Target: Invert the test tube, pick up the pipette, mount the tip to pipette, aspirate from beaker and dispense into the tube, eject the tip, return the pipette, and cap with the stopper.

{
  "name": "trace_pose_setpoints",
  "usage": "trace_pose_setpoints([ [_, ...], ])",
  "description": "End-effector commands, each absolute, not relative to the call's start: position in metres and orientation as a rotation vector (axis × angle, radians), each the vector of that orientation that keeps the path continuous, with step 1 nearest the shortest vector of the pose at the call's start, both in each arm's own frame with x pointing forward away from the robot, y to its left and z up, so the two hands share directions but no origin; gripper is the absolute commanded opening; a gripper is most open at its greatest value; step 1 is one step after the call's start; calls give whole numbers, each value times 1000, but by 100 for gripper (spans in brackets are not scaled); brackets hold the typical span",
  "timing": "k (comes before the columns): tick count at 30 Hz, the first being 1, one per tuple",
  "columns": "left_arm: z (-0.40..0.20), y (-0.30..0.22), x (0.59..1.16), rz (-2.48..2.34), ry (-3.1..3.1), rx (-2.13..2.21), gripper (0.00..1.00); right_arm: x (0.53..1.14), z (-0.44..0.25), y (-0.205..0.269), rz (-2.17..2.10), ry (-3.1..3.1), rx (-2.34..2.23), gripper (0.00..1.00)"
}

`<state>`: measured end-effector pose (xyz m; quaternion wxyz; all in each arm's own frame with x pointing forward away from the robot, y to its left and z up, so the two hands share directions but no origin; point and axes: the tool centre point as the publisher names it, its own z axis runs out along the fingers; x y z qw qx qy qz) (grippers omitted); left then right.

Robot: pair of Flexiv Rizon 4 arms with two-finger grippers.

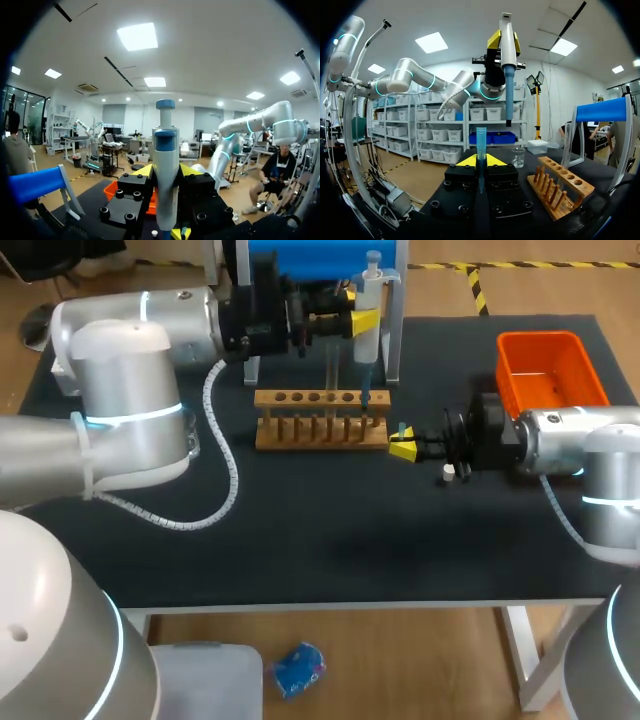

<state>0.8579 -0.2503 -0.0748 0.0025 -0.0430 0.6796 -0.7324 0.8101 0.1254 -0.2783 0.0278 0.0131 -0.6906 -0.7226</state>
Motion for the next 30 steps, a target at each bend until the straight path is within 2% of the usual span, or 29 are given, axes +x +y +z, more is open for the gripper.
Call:
trace_pose_setpoints([
  [1, -72, -249, 859, -2303, 2142, -120, 0, 810, -279, 125, -2232, -2133, 40, 0],
  [13, -72, -251, 855, -2316, 2174, -82, 0, 810, -279, 125, -2232, -2133, 40, 0],
  [30, -72, -251, 855, -2316, 2174, -82, 0, 845, -282, 140, -2111, -2367, 228, 0],
])
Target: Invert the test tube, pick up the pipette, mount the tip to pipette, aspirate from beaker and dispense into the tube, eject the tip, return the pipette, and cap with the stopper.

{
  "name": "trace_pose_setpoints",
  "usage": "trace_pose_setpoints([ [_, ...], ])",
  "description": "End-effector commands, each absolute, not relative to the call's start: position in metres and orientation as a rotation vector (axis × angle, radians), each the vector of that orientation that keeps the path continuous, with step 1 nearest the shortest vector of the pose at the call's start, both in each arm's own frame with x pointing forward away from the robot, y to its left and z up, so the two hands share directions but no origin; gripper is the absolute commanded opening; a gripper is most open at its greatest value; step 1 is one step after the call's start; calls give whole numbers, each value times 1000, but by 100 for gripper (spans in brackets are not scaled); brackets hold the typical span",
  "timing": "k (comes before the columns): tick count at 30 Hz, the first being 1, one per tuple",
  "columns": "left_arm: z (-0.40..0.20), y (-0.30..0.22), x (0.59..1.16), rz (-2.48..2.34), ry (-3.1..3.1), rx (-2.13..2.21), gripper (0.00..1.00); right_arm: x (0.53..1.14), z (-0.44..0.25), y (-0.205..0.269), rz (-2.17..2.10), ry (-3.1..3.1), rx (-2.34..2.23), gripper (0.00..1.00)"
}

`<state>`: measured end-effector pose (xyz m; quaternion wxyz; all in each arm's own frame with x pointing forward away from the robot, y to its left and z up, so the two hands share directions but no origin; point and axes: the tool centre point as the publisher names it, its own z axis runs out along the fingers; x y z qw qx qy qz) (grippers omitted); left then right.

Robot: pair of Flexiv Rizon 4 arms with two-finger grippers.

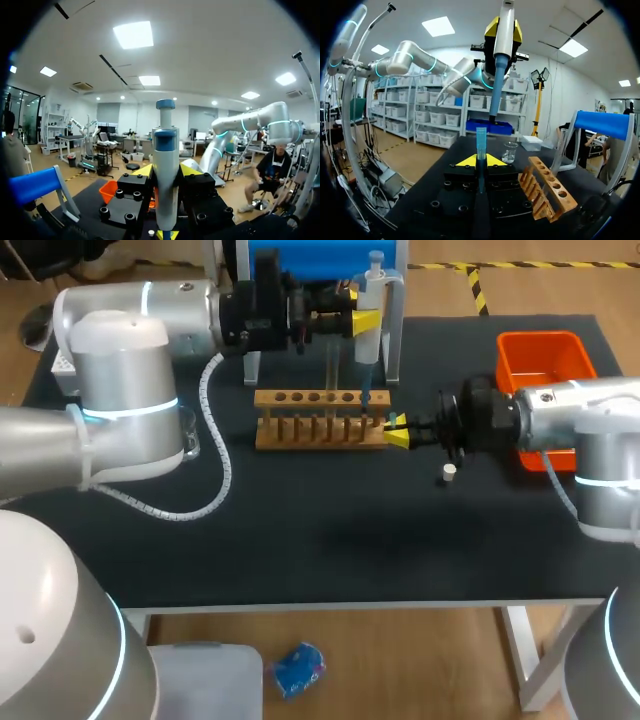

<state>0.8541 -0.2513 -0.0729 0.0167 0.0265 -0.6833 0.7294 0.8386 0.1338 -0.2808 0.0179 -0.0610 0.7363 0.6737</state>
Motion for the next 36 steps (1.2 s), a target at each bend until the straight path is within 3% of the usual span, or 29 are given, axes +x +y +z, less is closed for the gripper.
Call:
trace_pose_setpoints([
  [1, -72, -251, 855, 2263, -2125, 80, 0, 846, -284, 142, 2048, 2314, -236, 0],
  [36, -72, -251, 855, 2263, -2125, 80, 0, 855, -282, 174, 2052, 2208, -286, 0],
])
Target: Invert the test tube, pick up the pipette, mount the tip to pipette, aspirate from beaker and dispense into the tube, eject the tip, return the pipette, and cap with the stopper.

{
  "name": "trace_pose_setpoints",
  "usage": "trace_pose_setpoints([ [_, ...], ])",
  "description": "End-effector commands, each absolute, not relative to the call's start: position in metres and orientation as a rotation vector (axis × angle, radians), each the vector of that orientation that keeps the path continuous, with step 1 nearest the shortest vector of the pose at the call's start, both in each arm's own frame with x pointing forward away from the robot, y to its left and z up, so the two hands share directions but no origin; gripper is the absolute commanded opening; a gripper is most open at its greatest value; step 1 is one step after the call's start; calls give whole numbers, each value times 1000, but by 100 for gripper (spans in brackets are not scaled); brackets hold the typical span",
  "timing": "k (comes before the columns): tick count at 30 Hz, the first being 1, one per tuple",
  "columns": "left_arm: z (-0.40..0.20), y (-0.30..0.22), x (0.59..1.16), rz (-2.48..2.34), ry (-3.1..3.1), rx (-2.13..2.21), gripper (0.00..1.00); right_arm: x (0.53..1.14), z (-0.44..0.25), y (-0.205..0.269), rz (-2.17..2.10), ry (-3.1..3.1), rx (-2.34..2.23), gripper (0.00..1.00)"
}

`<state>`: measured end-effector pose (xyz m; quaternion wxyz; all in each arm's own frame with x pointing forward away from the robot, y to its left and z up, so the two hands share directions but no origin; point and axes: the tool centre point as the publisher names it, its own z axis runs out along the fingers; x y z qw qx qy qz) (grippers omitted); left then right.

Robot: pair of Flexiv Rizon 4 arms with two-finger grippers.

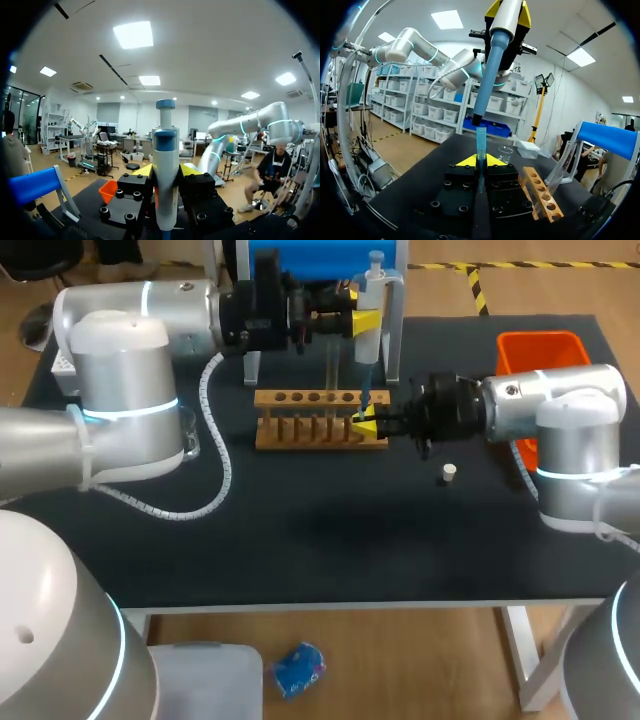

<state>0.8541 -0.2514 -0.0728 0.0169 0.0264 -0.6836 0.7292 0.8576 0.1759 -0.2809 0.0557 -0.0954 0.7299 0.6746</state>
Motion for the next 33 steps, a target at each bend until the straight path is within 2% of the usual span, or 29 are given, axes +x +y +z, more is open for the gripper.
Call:
trace_pose_setpoints([
  [1, -72, -251, 855, 2263, -2125, 80, 0, 855, -282, 173, 2052, 2208, -286, 0],
  [25, -72, -251, 855, 2263, -2125, 80, 0, 851, -276, 172, 2073, 2188, -292, 0],
  [33, -72, -251, 855, 2263, -2125, 80, 0, 847, -273, 172, 2214, 2176, -173, 0],
])
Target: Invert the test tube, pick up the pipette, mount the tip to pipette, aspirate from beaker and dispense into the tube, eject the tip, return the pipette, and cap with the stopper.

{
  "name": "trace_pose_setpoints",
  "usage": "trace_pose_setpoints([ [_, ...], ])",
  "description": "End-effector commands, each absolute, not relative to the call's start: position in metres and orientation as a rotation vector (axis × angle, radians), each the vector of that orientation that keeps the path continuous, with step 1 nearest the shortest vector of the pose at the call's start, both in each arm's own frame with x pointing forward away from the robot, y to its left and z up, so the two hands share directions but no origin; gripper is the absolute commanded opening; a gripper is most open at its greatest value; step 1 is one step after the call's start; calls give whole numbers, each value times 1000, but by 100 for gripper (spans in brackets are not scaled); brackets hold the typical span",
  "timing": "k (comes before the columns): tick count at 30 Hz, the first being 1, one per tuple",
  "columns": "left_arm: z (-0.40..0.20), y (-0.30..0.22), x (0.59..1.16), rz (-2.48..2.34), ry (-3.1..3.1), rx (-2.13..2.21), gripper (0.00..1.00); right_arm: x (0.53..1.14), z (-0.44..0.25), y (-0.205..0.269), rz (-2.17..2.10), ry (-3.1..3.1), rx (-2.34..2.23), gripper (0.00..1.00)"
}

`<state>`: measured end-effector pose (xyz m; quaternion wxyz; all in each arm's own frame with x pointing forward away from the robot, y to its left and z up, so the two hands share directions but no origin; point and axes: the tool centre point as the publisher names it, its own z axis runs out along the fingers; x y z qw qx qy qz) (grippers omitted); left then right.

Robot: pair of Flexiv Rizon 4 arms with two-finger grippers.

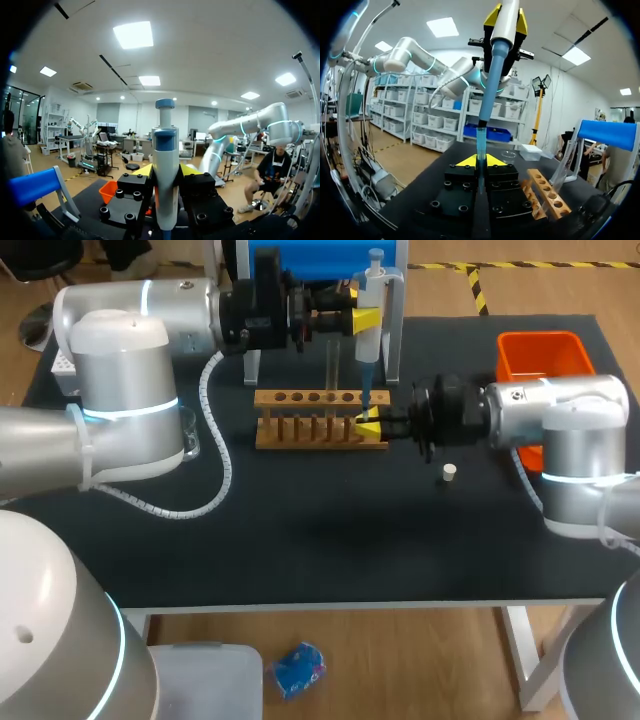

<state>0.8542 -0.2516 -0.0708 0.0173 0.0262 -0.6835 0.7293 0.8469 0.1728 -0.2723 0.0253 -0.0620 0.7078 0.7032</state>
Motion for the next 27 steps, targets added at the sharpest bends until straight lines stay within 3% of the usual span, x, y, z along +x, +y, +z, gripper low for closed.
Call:
trace_pose_setpoints([
  [1, -72, -251, 855, 2263, -2125, 80, 0, 846, -272, 172, 2239, 2172, -153, 0],
  [27, -72, -251, 855, 2263, -2125, 80, 0, 842, -257, 174, 2284, 2154, -124, 0],
])
